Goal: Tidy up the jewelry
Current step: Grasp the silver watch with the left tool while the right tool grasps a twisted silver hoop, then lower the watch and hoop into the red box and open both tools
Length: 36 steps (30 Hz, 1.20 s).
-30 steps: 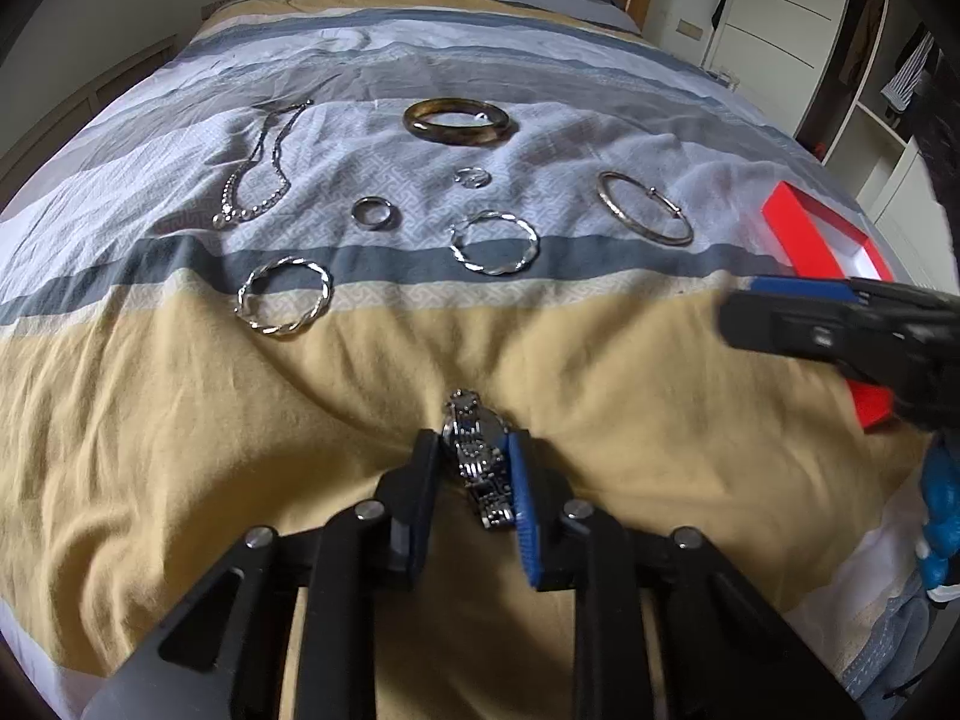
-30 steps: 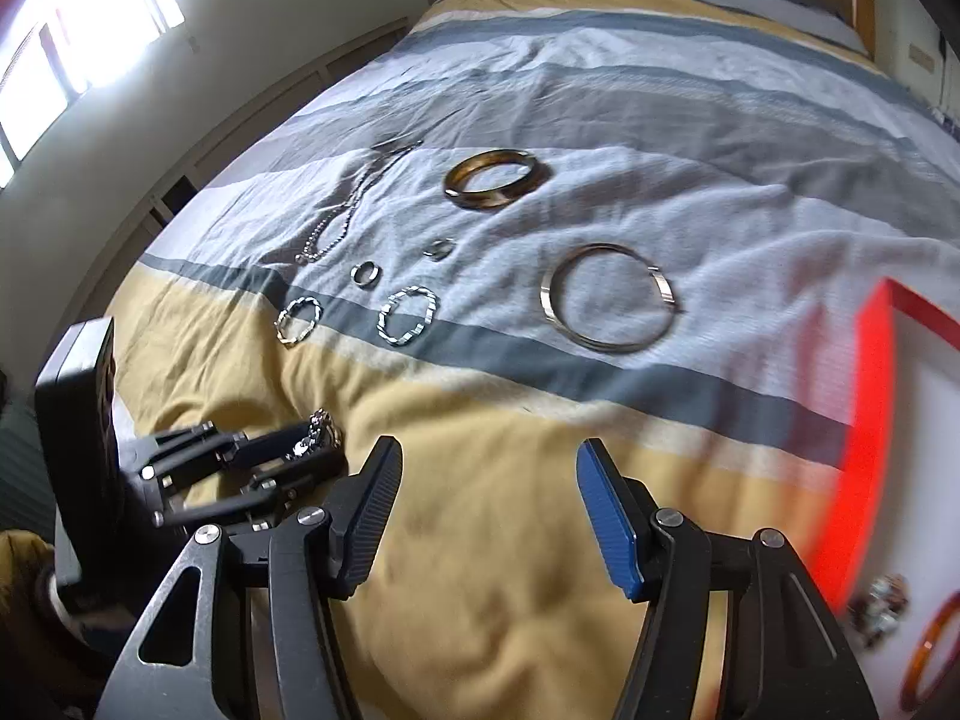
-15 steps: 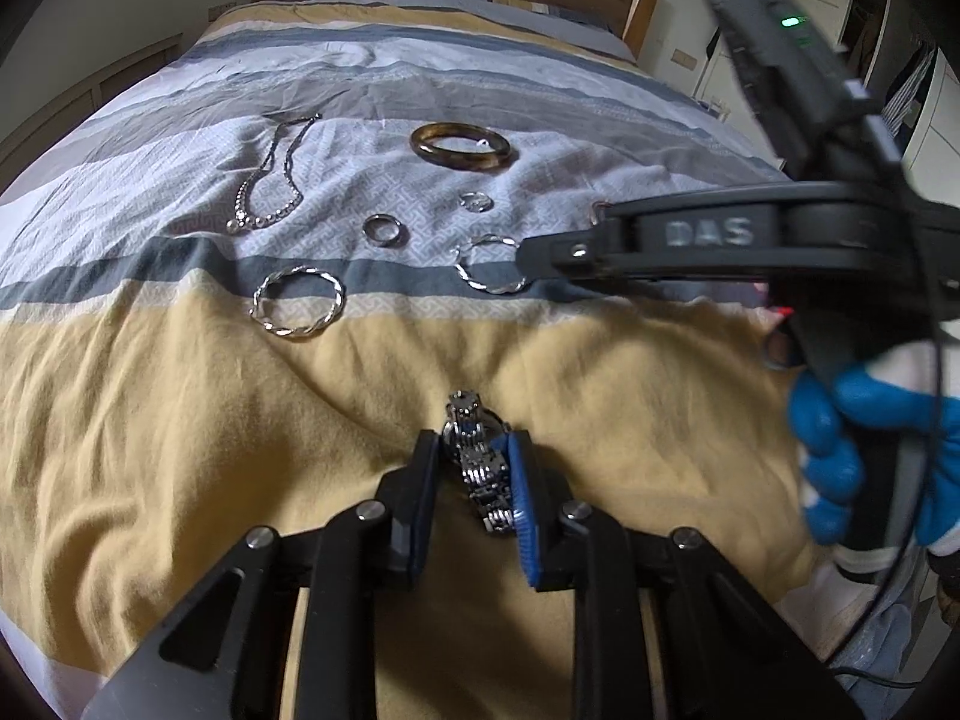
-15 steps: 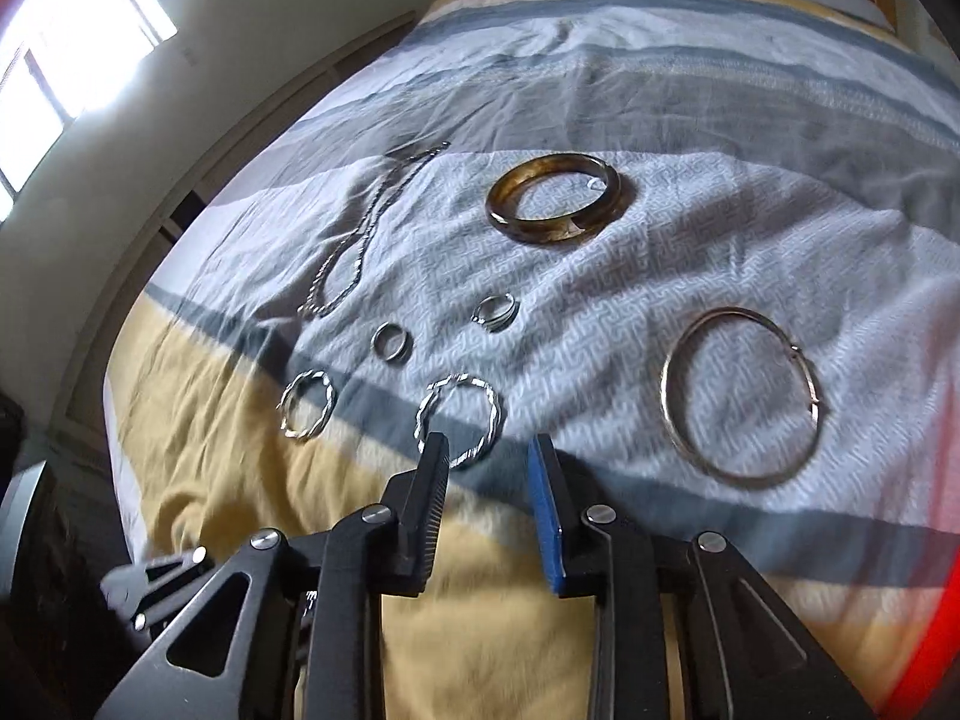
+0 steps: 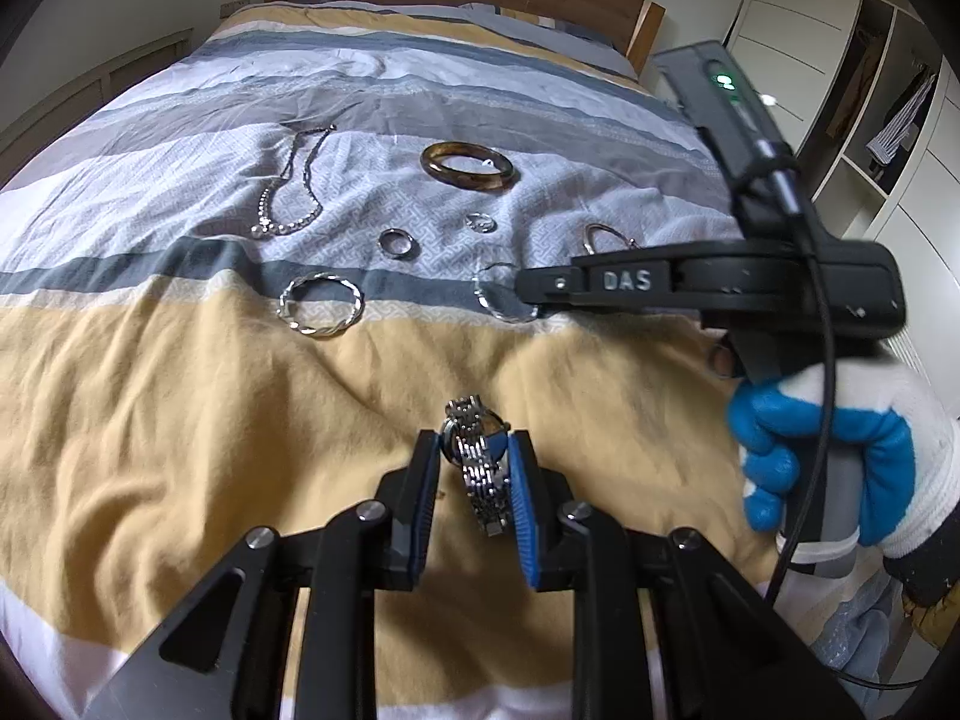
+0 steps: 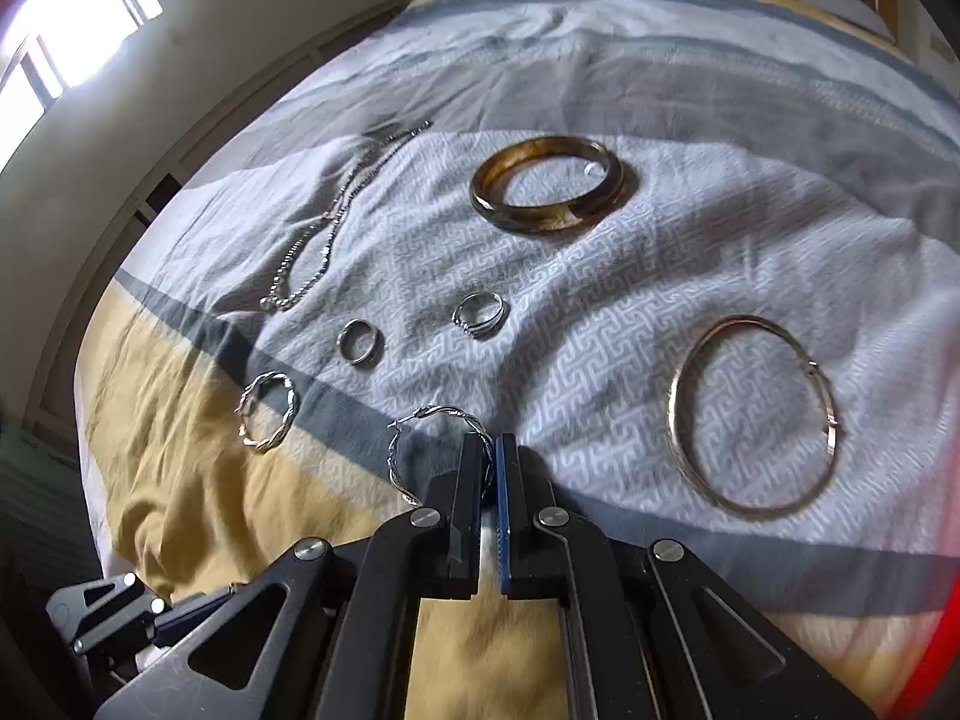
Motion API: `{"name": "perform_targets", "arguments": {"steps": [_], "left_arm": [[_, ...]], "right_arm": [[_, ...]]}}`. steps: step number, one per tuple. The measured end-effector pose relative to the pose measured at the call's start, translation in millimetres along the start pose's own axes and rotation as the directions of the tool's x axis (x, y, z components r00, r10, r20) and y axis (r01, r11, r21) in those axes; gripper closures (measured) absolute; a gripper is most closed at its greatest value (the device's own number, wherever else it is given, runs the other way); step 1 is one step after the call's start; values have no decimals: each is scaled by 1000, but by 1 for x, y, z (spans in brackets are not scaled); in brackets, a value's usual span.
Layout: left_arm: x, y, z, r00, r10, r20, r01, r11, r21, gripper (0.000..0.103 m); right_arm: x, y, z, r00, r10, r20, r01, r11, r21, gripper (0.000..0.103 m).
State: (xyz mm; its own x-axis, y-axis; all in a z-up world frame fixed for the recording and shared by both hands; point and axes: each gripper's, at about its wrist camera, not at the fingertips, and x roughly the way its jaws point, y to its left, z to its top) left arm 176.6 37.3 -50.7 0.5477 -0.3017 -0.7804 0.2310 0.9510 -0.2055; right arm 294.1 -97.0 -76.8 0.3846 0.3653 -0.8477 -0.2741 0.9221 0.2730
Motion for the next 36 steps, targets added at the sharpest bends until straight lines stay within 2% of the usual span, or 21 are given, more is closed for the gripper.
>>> {"name": "perform_targets", "arguments": {"steps": [14, 19, 24, 28, 36], "left_arm": [[-61, -19, -1, 998, 35, 58, -36, 999, 19, 82], [-81, -46, 3, 997, 7, 77, -11, 999, 51, 82], [-83, -92, 11, 996, -39, 75, 30, 993, 111, 82], [-71, -133, 21, 994, -98, 56, 88, 985, 147, 82], [-13, -233, 51, 980, -197, -20, 196, 951, 238, 82]], "right_arm": [[-95, 17, -34, 993, 10, 116, -9, 1000, -7, 99], [-143, 9, -52, 984, -13, 175, 14, 1000, -3, 99], [-189, -24, -71, 972, -63, 227, 55, 998, 40, 99], [-224, -70, -90, 959, -124, 254, 102, 990, 95, 99], [-253, -177, -116, 938, -254, 236, 205, 956, 211, 99]]}}
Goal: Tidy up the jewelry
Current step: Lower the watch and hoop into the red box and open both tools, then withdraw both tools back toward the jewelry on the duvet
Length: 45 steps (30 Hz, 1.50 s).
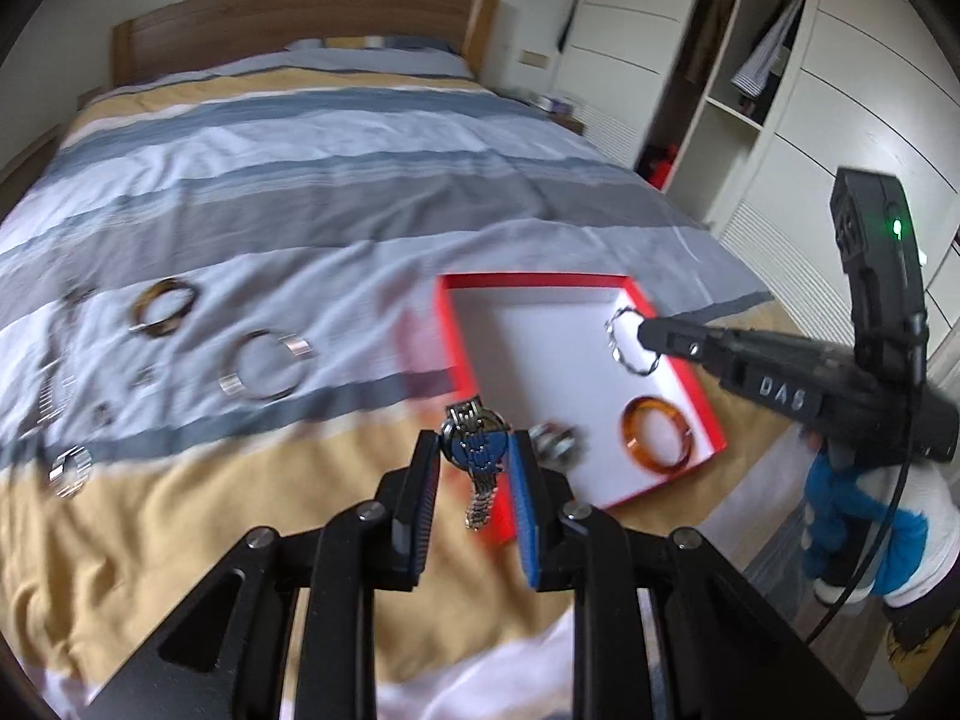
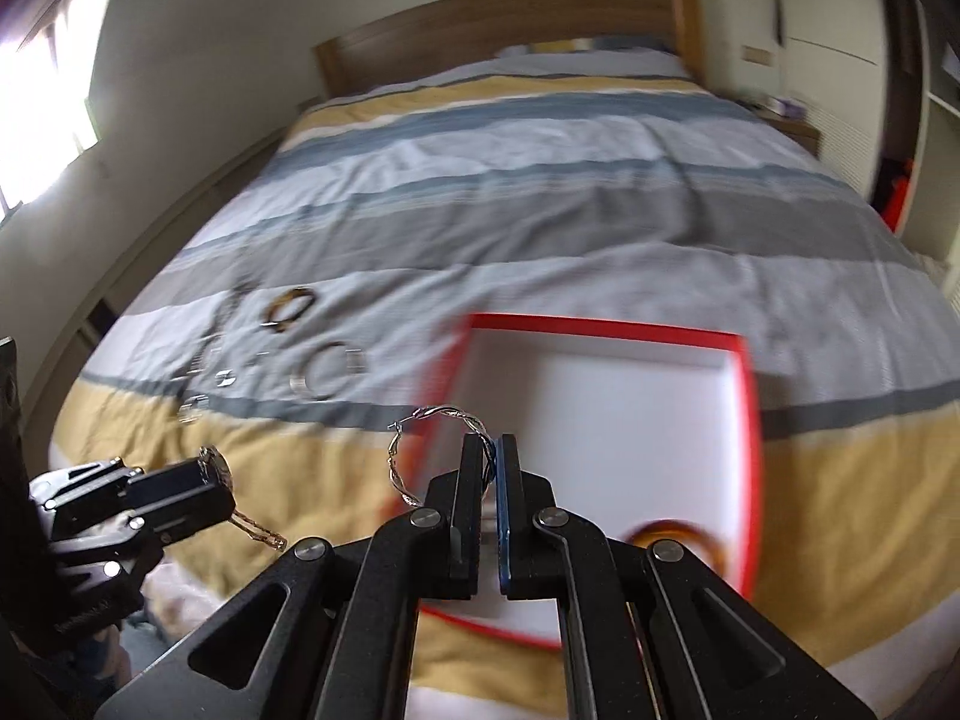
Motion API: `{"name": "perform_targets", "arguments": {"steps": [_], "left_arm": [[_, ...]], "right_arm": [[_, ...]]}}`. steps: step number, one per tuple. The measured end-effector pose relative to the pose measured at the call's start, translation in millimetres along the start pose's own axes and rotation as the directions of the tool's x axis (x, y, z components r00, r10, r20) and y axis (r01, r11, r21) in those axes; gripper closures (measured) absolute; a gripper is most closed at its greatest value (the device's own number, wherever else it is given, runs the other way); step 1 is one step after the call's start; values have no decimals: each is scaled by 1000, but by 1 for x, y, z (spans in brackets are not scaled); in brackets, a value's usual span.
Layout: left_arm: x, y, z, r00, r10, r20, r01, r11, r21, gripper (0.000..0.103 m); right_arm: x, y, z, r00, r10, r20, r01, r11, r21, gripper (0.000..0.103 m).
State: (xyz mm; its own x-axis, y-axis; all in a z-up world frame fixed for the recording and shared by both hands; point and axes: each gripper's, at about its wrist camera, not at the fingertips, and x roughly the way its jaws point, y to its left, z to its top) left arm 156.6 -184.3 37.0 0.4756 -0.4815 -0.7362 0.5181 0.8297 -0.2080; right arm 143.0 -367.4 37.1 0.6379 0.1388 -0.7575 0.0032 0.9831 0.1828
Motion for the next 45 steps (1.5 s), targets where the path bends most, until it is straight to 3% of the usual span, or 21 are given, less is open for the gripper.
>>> {"name": "perform_targets", "arguments": {"steps": [5, 14, 25, 27, 30, 37, 45], "left_arm": [[64, -28, 28, 999, -31, -44, 32, 999, 25, 82], [155, -36, 41, 990, 23, -142, -16, 999, 51, 82], [168, -35, 33, 986, 62, -155, -51, 996, 78, 81], [167, -32, 34, 985, 62, -160, -52, 996, 67, 80], [164, -30, 36, 984, 60, -166, -51, 997, 58, 73], [116, -39, 43, 987, 71, -146, -61, 995, 75, 68], [-22, -54, 50, 993, 118, 11, -119, 987, 105, 66]], "right_arm": [[29, -55, 6, 998, -49, -32, 50, 998, 34, 99], [97, -103, 17, 988, -99, -118, 103, 994, 27, 99], [117, -97, 14, 979, -135, -155, 129, 990, -52, 99], [115, -97, 14, 979, -137, -153, 130, 990, -54, 94], [106, -99, 14, 980, -138, -143, 133, 990, -48, 81], [46, -92, 18, 985, -149, -82, 147, 989, -31, 81], [-74, -61, 20, 988, -134, 73, 134, 991, 2, 81]]}}
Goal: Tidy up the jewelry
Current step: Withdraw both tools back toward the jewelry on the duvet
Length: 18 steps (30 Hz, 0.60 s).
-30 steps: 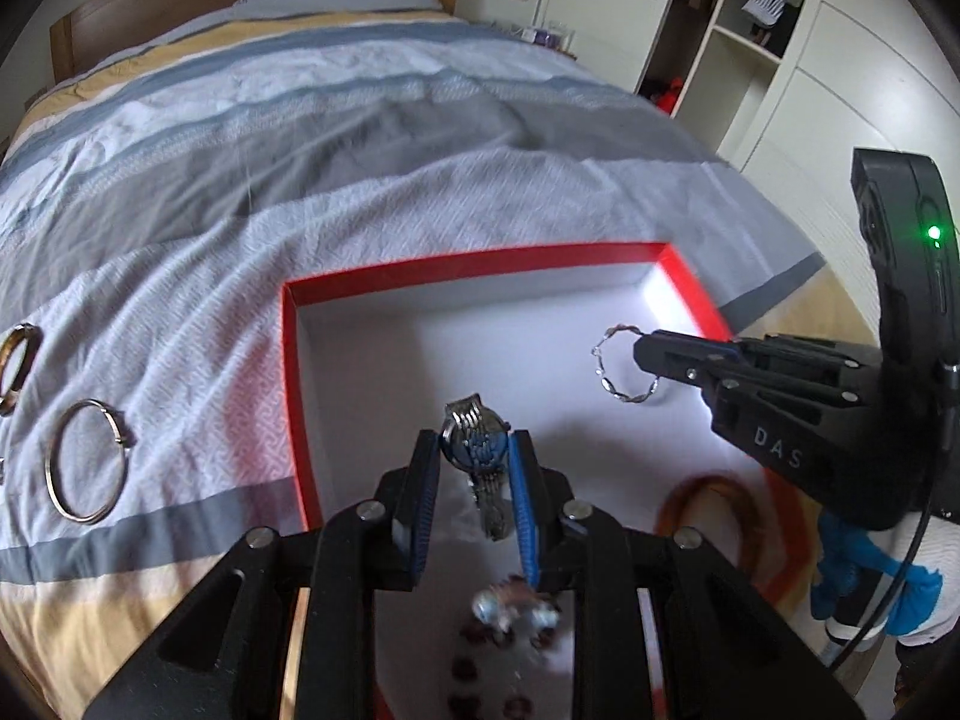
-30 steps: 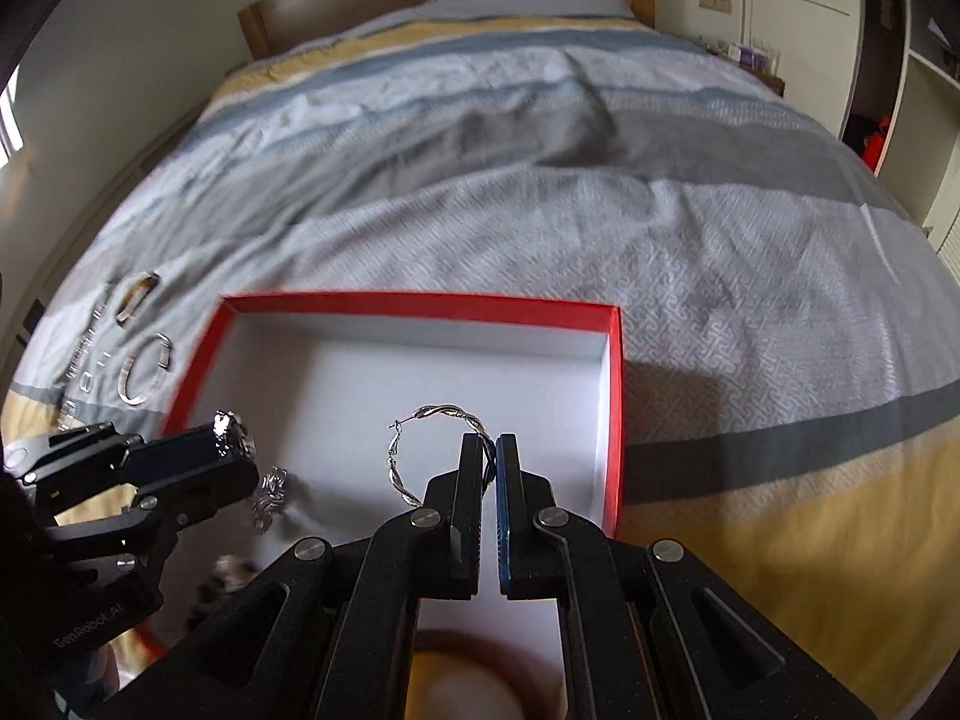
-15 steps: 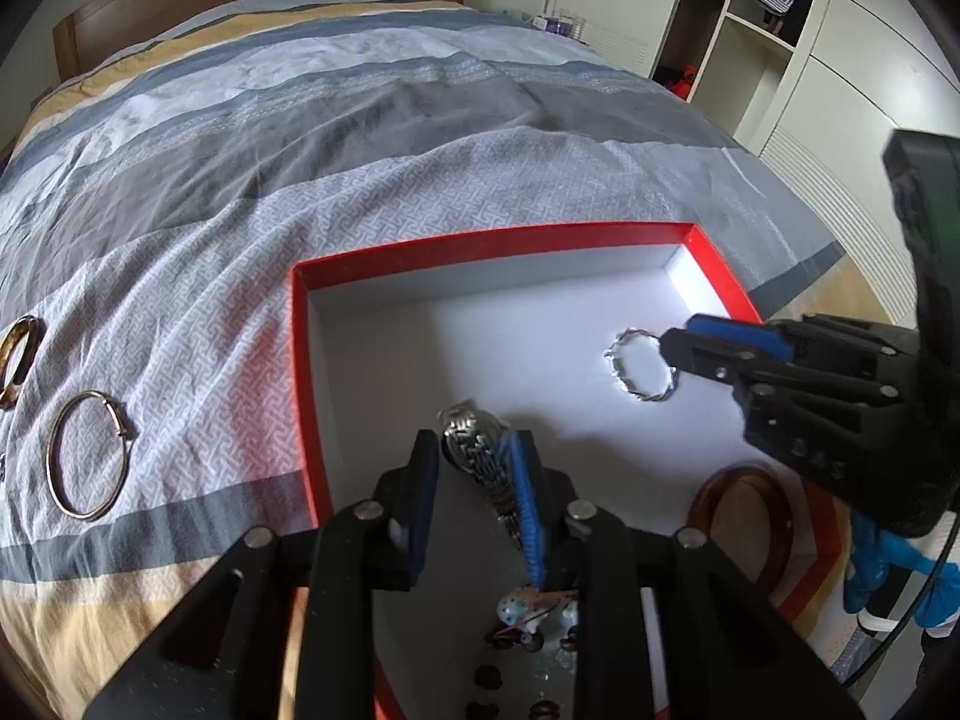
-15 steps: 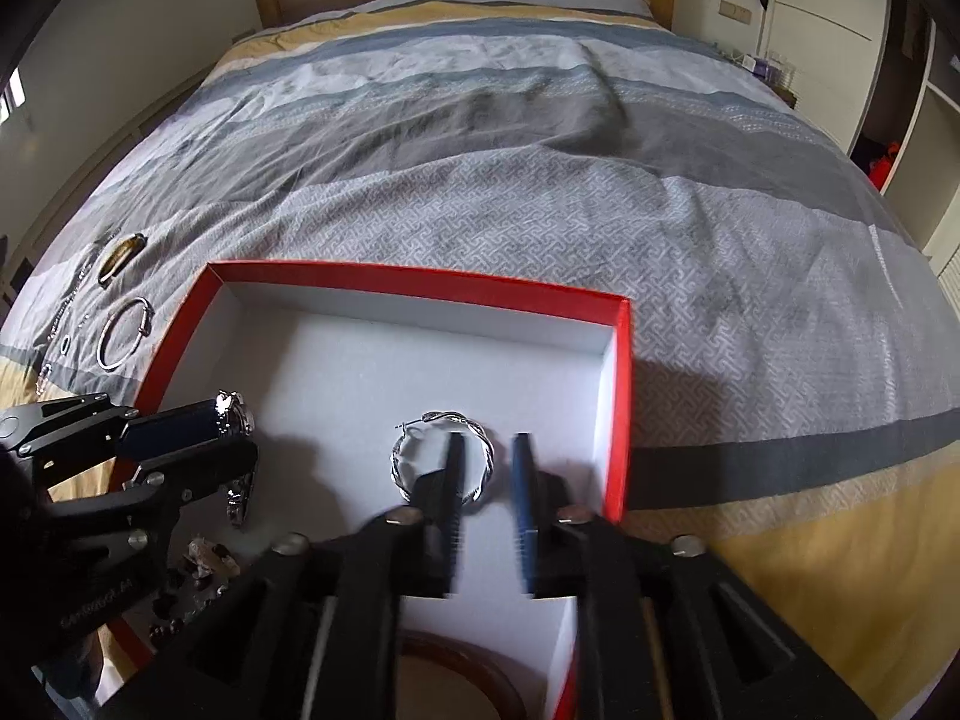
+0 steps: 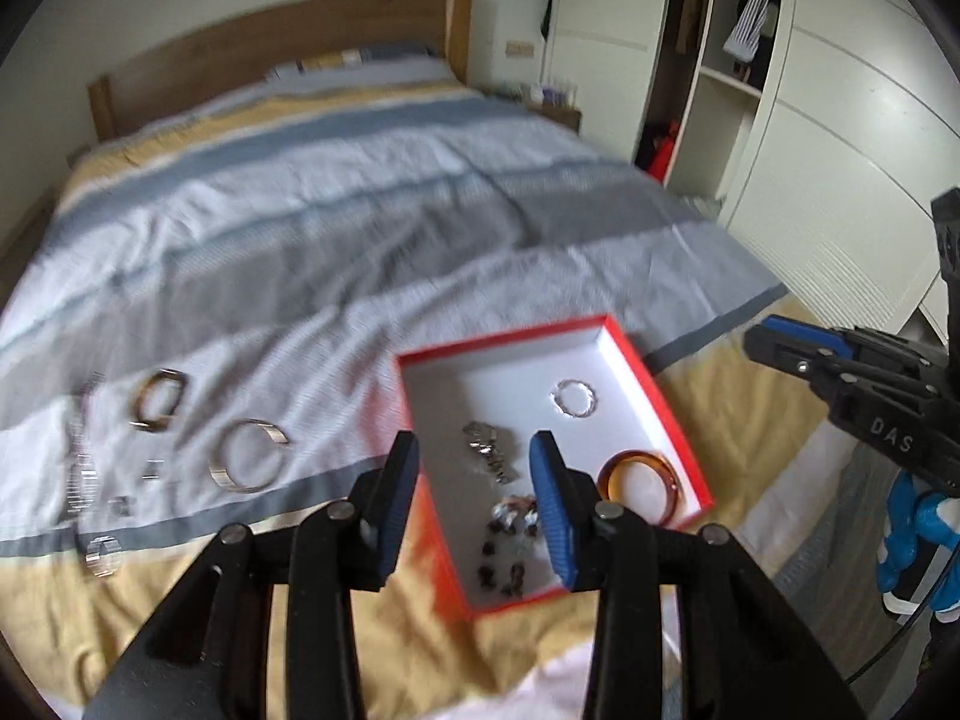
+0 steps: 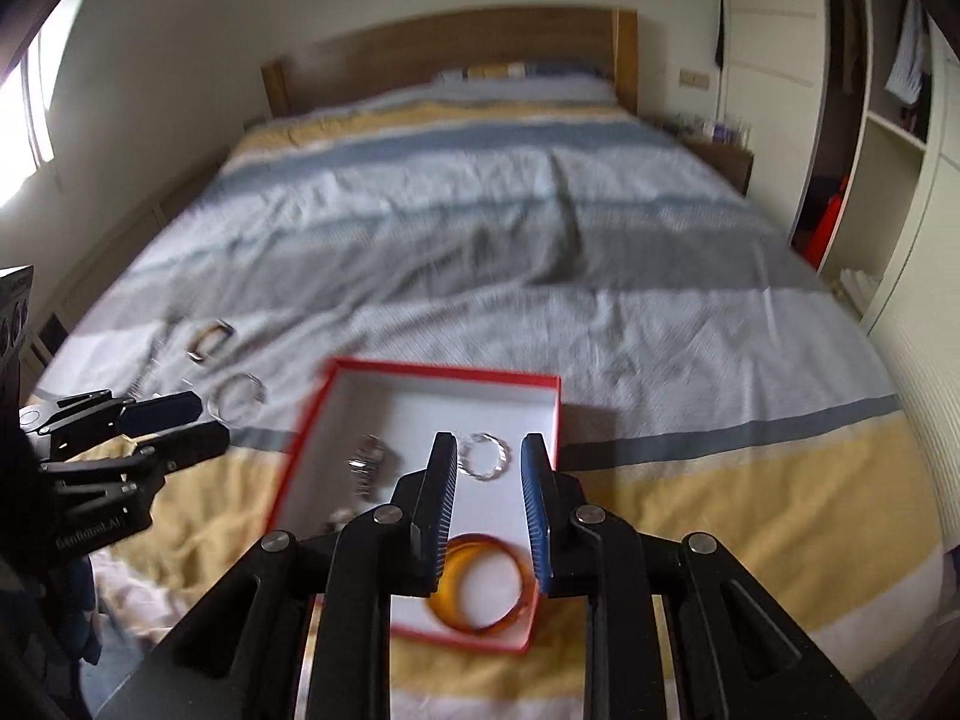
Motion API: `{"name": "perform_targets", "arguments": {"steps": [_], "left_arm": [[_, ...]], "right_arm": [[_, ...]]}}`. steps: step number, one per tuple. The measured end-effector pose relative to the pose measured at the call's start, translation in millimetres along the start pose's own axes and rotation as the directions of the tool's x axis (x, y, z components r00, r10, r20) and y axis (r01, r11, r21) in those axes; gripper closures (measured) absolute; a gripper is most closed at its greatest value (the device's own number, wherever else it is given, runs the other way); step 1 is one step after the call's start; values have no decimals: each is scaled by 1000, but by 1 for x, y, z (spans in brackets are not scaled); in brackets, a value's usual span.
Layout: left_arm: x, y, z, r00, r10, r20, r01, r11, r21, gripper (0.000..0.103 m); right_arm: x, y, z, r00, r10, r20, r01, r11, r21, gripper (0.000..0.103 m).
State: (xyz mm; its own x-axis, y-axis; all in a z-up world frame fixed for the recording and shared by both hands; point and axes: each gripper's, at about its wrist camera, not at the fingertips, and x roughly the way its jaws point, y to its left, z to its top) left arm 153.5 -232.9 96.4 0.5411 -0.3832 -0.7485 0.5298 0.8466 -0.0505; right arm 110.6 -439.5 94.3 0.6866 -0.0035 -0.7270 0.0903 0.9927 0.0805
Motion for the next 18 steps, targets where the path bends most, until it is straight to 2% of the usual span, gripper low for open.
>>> {"name": "perform_targets", "arguments": {"steps": [3, 8, 18], "left_arm": [[-46, 7, -8, 999, 27, 17, -27, 1000, -6, 59], [-117, 29, -28, 993, 98, 68, -97, 995, -17, 59], [-238, 87, -62, 964, 206, 170, -194, 977, -87, 56]], "right_arm": [[-42, 16, -3, 999, 16, 48, -16, 1000, 11, 81], [-102, 48, -16, 994, 27, 103, -28, 1000, 7, 81], [-191, 113, -38, 975, 75, 209, -70, 997, -35, 81]]}}
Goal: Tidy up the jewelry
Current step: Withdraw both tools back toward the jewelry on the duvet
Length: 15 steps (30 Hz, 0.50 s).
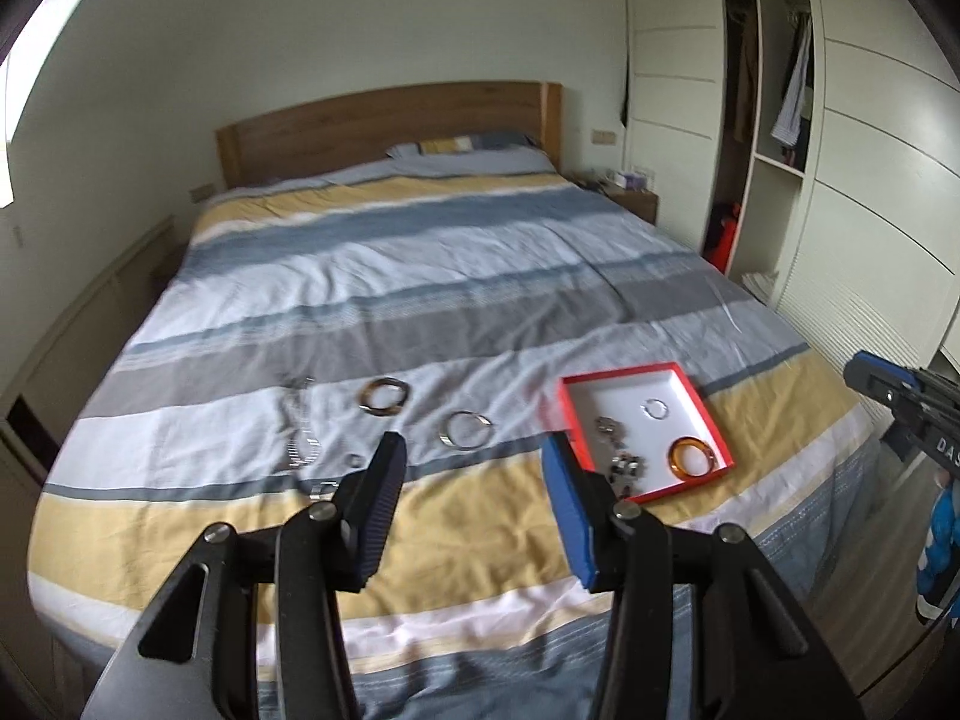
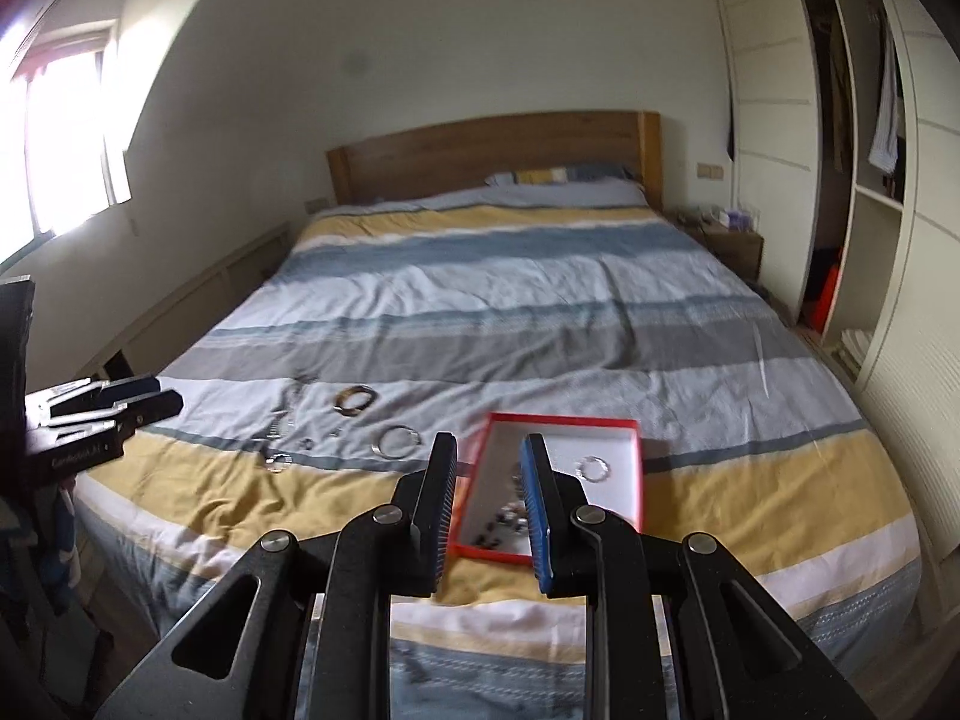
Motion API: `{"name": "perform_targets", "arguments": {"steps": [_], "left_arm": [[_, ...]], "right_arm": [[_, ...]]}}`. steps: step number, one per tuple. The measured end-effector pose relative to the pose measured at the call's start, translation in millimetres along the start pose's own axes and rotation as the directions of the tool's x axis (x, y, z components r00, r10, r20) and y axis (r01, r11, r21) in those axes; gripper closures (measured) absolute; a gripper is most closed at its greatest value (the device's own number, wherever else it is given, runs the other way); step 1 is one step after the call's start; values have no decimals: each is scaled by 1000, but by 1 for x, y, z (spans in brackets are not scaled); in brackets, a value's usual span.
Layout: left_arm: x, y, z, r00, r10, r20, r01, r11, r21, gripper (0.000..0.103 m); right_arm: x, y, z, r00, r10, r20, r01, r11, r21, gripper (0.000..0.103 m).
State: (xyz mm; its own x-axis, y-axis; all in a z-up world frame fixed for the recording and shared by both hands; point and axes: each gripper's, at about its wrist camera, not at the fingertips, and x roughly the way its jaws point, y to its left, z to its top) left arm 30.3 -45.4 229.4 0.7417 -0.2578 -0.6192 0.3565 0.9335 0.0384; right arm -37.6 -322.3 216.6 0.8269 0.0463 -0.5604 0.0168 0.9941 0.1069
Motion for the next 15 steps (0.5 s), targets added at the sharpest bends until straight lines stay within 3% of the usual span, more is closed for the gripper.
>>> {"name": "perform_targets", "arguments": {"steps": [8, 15], "left_arm": [[-53, 48, -12, 995, 61, 73, -56, 997, -60, 54], [-59, 77, -21, 992, 88, 91, -79, 992, -96, 53]], "right_arm": [[-37, 62, 0, 997, 52, 48, -48, 996, -82, 80], [-49, 96, 5, 992, 96, 86, -86, 990, -108, 76]]}}
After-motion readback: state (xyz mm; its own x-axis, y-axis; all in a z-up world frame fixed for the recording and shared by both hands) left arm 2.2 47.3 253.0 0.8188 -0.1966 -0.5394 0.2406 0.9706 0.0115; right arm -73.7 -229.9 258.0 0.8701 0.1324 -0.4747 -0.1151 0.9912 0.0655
